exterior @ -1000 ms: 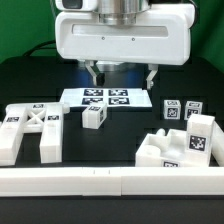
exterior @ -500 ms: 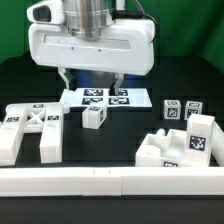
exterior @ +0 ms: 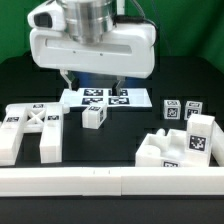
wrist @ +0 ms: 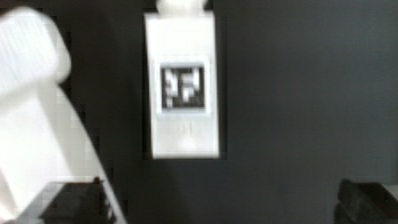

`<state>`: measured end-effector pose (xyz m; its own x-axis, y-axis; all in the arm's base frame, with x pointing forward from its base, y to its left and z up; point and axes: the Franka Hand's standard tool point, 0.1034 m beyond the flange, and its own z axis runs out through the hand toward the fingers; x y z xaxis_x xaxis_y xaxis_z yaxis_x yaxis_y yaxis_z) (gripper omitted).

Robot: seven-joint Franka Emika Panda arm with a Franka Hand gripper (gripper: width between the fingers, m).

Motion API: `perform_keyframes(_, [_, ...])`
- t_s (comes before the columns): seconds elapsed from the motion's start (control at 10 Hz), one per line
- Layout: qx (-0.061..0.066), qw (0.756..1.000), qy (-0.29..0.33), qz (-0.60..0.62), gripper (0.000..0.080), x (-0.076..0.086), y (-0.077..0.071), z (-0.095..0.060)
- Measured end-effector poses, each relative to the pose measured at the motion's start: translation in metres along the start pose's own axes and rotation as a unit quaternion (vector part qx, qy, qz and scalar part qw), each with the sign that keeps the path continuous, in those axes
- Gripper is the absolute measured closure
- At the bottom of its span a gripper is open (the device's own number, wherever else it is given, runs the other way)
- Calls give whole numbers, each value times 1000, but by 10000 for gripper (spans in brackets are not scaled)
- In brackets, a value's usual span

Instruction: Assemble chair

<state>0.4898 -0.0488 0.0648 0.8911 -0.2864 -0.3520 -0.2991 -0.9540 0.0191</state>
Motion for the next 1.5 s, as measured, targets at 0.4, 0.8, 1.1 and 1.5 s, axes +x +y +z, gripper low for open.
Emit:
perform_keyframes(0.4, [4,990,-140,-25,151,2,13,-11])
perform_keyframes(0.8, [-3,982,-185,-26,151,1,13,3])
perform_keyframes(1.1, [-6,981,-194,-30,151,-2,11,21])
perform_keyframes(1.5, [-15,960,-278,-29,151,-12,12,26])
